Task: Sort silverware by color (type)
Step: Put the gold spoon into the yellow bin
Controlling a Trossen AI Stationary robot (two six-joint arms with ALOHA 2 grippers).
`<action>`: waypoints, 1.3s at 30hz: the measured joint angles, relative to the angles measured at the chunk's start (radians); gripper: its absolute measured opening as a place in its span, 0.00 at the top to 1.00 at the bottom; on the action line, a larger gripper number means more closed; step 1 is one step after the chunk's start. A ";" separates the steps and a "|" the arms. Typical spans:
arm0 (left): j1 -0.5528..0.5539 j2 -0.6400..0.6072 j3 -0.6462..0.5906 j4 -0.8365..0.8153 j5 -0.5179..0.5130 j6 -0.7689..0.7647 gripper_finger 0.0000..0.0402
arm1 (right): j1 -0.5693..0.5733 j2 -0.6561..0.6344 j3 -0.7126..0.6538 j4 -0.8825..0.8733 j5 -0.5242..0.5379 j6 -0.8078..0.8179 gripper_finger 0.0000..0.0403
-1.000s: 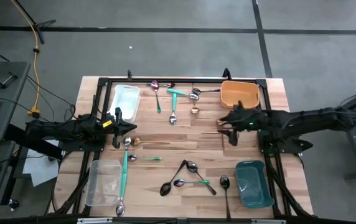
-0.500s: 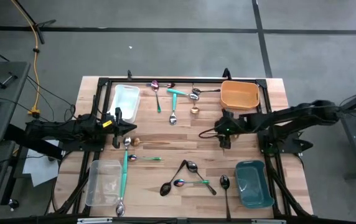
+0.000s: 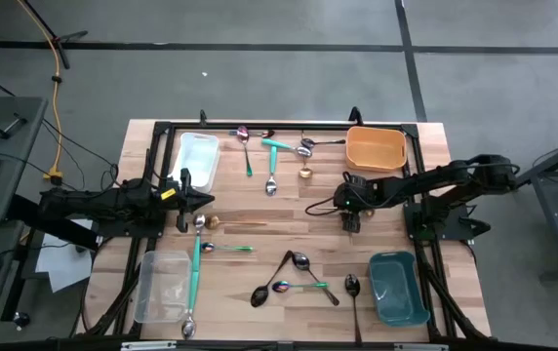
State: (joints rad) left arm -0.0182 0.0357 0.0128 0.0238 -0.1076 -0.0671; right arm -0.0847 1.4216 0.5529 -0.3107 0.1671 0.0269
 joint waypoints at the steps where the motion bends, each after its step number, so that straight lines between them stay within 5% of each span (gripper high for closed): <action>1: 0.000 0.000 0.000 0.000 0.000 0.000 1.00 | 0.000 0.000 0.000 0.000 0.000 0.001 0.36; 8: 0.000 0.000 0.000 0.000 0.000 0.000 1.00 | 0.000 0.001 -0.002 -0.001 -0.018 0.041 0.45; 21: 0.000 0.000 0.000 0.000 0.000 0.000 1.00 | 0.001 0.002 -0.003 -0.002 -0.083 0.050 0.94; 29: 0.000 0.000 0.000 0.000 0.000 0.000 1.00 | 0.000 0.007 0.027 -0.038 -0.086 0.039 0.92; 39: 0.000 0.000 0.000 0.000 0.000 0.000 1.00 | 0.013 -0.061 0.248 -0.161 -0.088 -0.009 0.96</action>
State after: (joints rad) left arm -0.0185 0.0355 0.0128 0.0242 -0.1078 -0.0669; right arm -0.0721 1.3606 0.8007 -0.4721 0.0789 0.0181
